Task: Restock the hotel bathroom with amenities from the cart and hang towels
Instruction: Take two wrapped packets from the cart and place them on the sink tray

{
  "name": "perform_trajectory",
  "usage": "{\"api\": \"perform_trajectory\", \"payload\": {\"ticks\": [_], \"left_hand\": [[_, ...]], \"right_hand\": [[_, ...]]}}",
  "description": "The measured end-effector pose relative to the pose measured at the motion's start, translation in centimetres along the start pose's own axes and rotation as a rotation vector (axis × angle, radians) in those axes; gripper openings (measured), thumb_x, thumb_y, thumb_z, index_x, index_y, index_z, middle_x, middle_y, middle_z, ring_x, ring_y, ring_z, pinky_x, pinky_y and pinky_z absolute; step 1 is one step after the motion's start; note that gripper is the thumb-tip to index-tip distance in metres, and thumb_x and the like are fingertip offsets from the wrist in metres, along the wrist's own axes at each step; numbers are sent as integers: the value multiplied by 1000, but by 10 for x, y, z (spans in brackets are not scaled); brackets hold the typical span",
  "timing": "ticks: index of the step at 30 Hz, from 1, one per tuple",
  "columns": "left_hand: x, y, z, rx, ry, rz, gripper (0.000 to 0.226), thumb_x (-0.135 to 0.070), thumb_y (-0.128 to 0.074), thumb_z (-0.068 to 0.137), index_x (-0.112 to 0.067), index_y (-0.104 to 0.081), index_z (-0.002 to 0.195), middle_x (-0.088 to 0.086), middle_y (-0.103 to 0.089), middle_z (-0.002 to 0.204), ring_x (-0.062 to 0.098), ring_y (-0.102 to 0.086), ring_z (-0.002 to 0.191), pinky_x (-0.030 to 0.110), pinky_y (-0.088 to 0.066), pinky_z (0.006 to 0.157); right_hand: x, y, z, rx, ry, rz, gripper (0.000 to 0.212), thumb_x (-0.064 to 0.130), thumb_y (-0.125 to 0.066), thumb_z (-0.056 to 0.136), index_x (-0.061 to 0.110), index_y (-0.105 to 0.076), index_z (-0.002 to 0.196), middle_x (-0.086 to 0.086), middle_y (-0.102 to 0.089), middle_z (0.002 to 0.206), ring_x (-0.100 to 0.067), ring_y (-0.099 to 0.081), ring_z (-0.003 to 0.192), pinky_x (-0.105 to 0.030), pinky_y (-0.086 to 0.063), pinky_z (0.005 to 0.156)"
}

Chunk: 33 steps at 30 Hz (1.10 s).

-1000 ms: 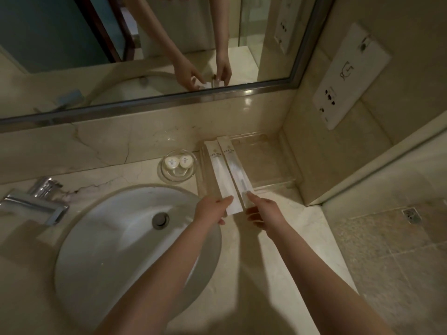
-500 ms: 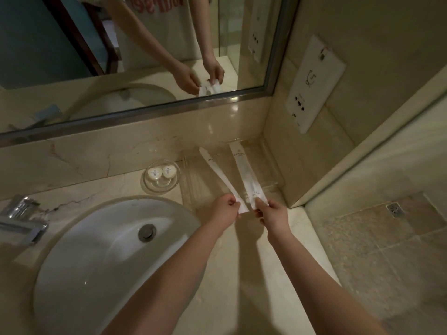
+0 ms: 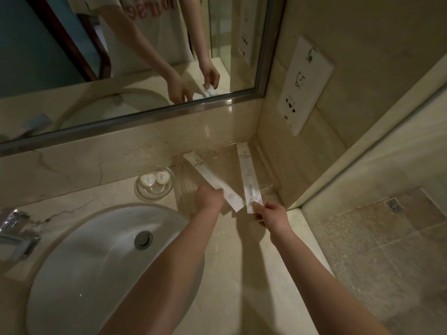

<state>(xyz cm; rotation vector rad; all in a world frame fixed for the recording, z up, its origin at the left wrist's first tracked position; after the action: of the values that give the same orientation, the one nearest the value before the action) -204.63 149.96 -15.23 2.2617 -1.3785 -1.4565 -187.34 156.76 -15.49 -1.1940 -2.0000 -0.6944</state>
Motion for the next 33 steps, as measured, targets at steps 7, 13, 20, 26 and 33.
{"api": "perform_trajectory", "payload": {"ticks": [7, 13, 20, 26, 33], "left_hand": [[-31, 15, -1, 128, -205, 416, 22, -1, -46, 85, 4, -62, 99, 20, -64, 109, 35, -59, 104, 34, -47, 78], [-55, 26, 26, 283, -336, 703, 25, -3, -44, 91, 1, -59, 110, 20, -61, 117, 32, -58, 103, 30, -40, 73], [-96, 35, 63, 170, -425, 921, 28, -7, -41, 93, 1, -59, 114, 17, -59, 118, 29, -58, 105, 30, -44, 77], [-91, 38, 81, 124, -456, 873, 24, -10, -44, 92, 0, -66, 95, 13, -65, 99, 28, -62, 92, 33, -47, 75], [-89, 35, 90, 178, -512, 824, 19, -12, -49, 91, -10, -68, 89, 8, -64, 93, 23, -61, 92, 25, -40, 72]], "right_hand": [[-8, 2, 0, -53, 29, 75, 23, 12, -66, 85, 9, -53, 65, -4, -52, 59, -15, -44, 55, -22, -34, 54], [-6, -28, -7, 93, -59, 8, 28, 14, -67, 84, 15, -53, 59, -1, -56, 61, -12, -51, 51, -22, -36, 53], [19, -64, 1, 201, -70, -46, 21, 14, -59, 89, 9, -57, 69, -6, -59, 61, -6, -51, 35, -16, -30, 41], [24, -102, 6, 291, -137, -38, 21, 11, -52, 94, 8, -56, 73, -3, -62, 60, -8, -54, 34, -20, -30, 45], [26, -131, 11, 254, -213, -3, 19, 8, -51, 91, 6, -55, 73, -3, -59, 48, -10, -51, 31, -16, -31, 40]]}}
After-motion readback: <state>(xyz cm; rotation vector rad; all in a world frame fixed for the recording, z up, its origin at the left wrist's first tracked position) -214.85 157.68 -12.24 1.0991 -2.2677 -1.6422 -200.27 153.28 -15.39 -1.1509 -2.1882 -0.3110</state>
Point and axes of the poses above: each hand's wrist, its own z-axis towards the middle knuckle, its own y-axis out of the back of the hand, x = y × z, the point moved 5 cm from there along z, towards the middle knuckle
